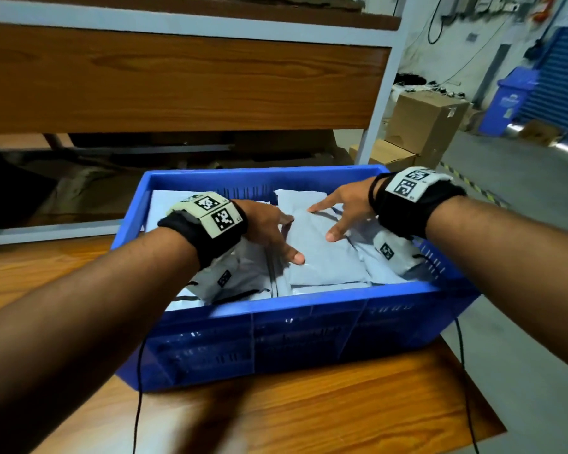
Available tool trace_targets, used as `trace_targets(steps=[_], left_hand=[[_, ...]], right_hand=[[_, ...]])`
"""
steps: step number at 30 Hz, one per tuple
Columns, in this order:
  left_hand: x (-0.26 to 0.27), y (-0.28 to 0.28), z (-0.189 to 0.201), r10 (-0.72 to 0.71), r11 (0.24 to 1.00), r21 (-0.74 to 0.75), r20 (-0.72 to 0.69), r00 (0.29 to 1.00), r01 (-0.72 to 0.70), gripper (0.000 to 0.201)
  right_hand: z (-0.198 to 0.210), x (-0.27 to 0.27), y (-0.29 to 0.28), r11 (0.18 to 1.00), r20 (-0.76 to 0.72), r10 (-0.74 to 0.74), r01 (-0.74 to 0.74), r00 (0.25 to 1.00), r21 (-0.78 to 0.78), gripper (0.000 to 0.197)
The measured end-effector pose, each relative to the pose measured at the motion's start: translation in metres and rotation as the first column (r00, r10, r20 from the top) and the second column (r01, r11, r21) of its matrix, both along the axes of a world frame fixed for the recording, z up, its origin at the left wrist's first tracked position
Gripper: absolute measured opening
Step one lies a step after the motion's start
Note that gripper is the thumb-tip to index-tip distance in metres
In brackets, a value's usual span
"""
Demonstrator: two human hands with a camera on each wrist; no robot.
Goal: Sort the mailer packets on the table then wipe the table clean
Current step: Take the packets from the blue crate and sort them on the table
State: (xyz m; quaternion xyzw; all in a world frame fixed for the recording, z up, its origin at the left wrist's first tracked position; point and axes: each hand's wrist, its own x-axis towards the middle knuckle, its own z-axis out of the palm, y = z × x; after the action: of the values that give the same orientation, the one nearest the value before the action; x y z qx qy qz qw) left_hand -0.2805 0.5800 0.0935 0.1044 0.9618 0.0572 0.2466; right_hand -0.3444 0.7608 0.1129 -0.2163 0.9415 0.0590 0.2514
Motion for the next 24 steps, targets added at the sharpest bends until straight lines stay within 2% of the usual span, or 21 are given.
trace_targets(steps=[3, 7, 9, 13, 16, 19, 24], left_hand=[[0.001, -0.015, 0.001, 0.024, 1.000, 0.005, 0.017, 1.000, -0.024, 0.117], [0.012, -0.014, -0.010, -0.002, 0.994, -0.111, 0.038, 0.999, 0.006, 0.108], [0.012, -0.015, -0.011, -0.008, 0.996, -0.090, 0.023, 1.000, 0.010, 0.108], [0.006, -0.035, 0.002, 0.033, 0.999, 0.014, -0.004, 0.999, -0.033, 0.102], [0.004, -0.058, 0.009, 0.068, 0.997, -0.036, -0.040, 0.997, -0.070, 0.098], [0.009, -0.073, -0.002, 0.085, 0.991, -0.107, 0.029, 0.996, -0.082, 0.099], [0.014, -0.074, -0.017, 0.083, 0.996, -0.021, 0.069, 0.994, -0.081, 0.096]], right_hand=[[0.012, -0.002, 0.016, 0.999, -0.020, -0.035, 0.035, 0.999, 0.006, 0.082], [-0.006, 0.003, 0.030, 0.991, 0.092, -0.120, 0.114, 0.989, 0.073, 0.088], [-0.015, 0.006, 0.032, 0.989, 0.113, -0.145, 0.139, 0.983, 0.059, 0.090], [0.010, 0.011, 0.027, 0.995, 0.011, -0.096, 0.096, 0.995, 0.024, 0.083], [0.020, 0.013, 0.012, 0.998, -0.017, -0.051, 0.051, 0.999, -0.027, 0.083], [0.006, 0.020, -0.011, 1.000, 0.030, -0.019, 0.019, 0.999, -0.018, 0.084], [-0.008, 0.024, -0.029, 0.998, 0.031, -0.037, 0.036, 0.999, 0.057, 0.086]])
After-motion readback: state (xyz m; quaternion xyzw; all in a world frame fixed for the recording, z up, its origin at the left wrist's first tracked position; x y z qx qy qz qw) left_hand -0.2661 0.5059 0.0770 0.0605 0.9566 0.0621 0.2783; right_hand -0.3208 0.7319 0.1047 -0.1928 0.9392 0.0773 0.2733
